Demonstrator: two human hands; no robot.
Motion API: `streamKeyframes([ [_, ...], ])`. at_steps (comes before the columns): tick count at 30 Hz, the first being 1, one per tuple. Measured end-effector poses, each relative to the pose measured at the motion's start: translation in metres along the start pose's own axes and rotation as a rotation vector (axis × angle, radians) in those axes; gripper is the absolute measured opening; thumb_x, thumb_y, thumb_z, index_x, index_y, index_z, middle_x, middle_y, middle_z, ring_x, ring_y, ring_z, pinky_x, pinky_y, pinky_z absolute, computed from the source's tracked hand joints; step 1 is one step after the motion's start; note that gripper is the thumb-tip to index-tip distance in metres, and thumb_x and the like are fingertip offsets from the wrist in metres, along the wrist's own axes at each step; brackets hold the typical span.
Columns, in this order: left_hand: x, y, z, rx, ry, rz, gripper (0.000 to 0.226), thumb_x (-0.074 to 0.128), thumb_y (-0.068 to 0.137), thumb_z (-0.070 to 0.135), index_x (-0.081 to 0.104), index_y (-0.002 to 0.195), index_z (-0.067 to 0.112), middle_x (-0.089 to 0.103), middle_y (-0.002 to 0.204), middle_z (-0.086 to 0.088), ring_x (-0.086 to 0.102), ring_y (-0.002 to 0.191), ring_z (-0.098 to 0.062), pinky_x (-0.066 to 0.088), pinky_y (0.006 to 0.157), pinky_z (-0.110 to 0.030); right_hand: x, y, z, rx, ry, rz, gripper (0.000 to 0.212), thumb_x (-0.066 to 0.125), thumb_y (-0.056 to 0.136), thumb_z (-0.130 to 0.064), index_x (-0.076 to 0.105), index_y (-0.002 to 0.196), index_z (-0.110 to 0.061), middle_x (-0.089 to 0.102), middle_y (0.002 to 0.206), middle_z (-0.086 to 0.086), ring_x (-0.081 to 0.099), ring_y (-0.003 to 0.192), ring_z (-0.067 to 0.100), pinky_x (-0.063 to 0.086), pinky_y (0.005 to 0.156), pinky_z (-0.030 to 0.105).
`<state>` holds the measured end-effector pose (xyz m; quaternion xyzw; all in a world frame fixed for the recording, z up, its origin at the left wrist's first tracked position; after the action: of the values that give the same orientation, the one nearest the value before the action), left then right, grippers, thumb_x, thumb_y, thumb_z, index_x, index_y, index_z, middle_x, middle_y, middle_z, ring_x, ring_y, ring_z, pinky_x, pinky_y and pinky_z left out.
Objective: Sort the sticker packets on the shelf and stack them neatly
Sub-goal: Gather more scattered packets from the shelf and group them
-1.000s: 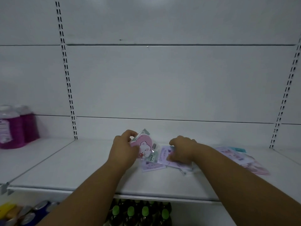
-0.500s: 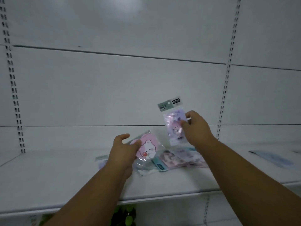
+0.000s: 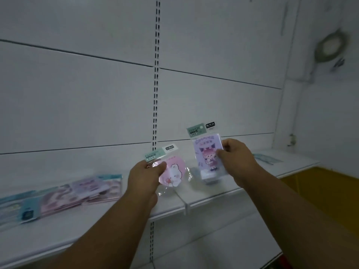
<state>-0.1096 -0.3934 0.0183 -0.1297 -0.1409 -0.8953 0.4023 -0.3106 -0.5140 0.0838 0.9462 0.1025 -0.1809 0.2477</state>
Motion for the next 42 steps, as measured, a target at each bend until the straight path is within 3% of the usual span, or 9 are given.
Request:
streamKeyframes([
  [7, 0.075, 0.005, -0.023, 0.038, 0.066, 0.06, 0.013, 0.07, 0.084, 0.004, 0.069, 0.091, 0.014, 0.074, 0.082, -0.004, 0.071, 0.057, -0.01, 0.05, 0.043, -0.017, -0.038, 0.069, 0.061, 0.068, 0.021, -0.071, 0.01, 0.063, 0.086, -0.01, 0.071, 0.079, -0.011, 0.073, 0.083, 0.012, 0.07, 0.078, 0.029, 0.058, 0.075, 0.045],
  [12, 0.088, 0.026, -0.023, 0.06, 0.107, 0.089, 0.012, 0.067, 0.086, 0.004, 0.067, 0.096, 0.012, 0.073, 0.088, -0.006, 0.072, 0.076, -0.024, 0.054, 0.062, -0.029, -0.005, 0.111, 0.094, 0.153, -0.012, -0.219, 0.012, 0.068, 0.083, -0.008, 0.071, 0.086, 0.003, 0.073, 0.09, 0.021, 0.071, 0.085, 0.034, 0.058, 0.081, 0.05],
  [17, 0.1, 0.057, -0.03, 0.034, 0.103, 0.049, 0.009, 0.067, 0.086, 0.001, 0.07, 0.093, 0.006, 0.075, 0.088, -0.013, 0.073, 0.074, -0.026, 0.055, 0.057, -0.027, 0.032, 0.132, 0.116, 0.199, -0.201, -0.368, 0.009, 0.067, 0.081, -0.01, 0.06, 0.076, -0.006, 0.059, 0.074, 0.013, 0.059, 0.065, 0.026, 0.049, 0.056, 0.029],
  [20, 0.112, 0.071, -0.043, -0.005, 0.12, 0.044, 0.006, 0.069, 0.085, 0.003, 0.07, 0.09, 0.007, 0.074, 0.085, -0.013, 0.073, 0.068, -0.023, 0.055, 0.051, -0.026, 0.043, 0.143, 0.125, 0.147, -0.382, -0.368, 0.036, 0.069, 0.077, -0.013, 0.042, 0.053, -0.011, 0.041, 0.052, 0.006, 0.043, 0.046, 0.018, 0.035, 0.046, 0.022],
  [24, 0.129, 0.083, -0.061, -0.06, 0.147, 0.012, 0.01, 0.069, 0.084, 0.002, 0.07, 0.095, 0.003, 0.074, 0.09, -0.018, 0.072, 0.081, -0.033, 0.058, 0.074, -0.039, 0.042, 0.147, 0.13, 0.029, -0.616, -0.402, 0.039, 0.07, 0.079, -0.027, 0.044, 0.056, -0.009, 0.045, 0.058, 0.005, 0.051, 0.066, 0.026, 0.037, 0.056, 0.025],
  [26, 0.139, 0.089, -0.066, -0.064, 0.165, -0.009, 0.009, 0.071, 0.083, 0.002, 0.07, 0.092, 0.004, 0.075, 0.088, -0.018, 0.073, 0.079, -0.032, 0.059, 0.073, -0.039, 0.032, 0.158, 0.121, -0.031, -0.464, -0.347, 0.038, 0.058, 0.09, -0.034, 0.062, 0.074, 0.001, 0.062, 0.076, 0.015, 0.06, 0.078, 0.031, 0.044, 0.066, 0.03],
  [30, 0.172, 0.093, -0.077, -0.082, 0.195, -0.074, 0.017, 0.073, 0.083, 0.006, 0.069, 0.099, 0.005, 0.075, 0.094, -0.015, 0.074, 0.08, -0.03, 0.061, 0.073, -0.04, 0.004, 0.181, 0.107, 0.121, 0.164, -0.453, 0.041, 0.057, 0.089, -0.042, 0.068, 0.086, -0.003, 0.069, 0.072, 0.008, 0.057, 0.051, 0.017, 0.042, 0.047, 0.026],
  [34, 0.223, 0.095, -0.094, -0.071, 0.197, -0.134, 0.019, 0.072, 0.084, 0.009, 0.069, 0.102, 0.002, 0.076, 0.092, -0.015, 0.074, 0.078, -0.028, 0.059, 0.067, -0.035, -0.037, 0.21, 0.13, 0.071, 0.164, -0.397, 0.015, 0.069, 0.085, -0.015, 0.063, 0.075, -0.006, 0.066, 0.068, 0.01, 0.055, 0.045, 0.014, 0.043, 0.043, 0.025],
  [42, 0.332, 0.098, -0.153, -0.142, 0.399, -0.102, 0.012, 0.076, 0.076, -0.002, 0.068, 0.084, -0.005, 0.071, 0.078, -0.019, 0.063, 0.057, -0.021, 0.058, 0.052, -0.026, -0.104, 0.294, 0.217, 0.103, 0.036, -0.336, 0.02, 0.069, 0.084, -0.007, 0.06, 0.066, -0.007, 0.061, 0.058, 0.009, 0.05, 0.04, 0.015, 0.046, 0.042, 0.023],
])
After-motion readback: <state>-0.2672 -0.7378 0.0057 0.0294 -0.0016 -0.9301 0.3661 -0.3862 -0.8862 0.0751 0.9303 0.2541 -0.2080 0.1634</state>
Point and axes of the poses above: each hand's wrist, its own y-axis towards the middle knuckle, its own x-axis out of the palm, z = x × y, the point moved 3 cm from there along y, towards the middle knuckle
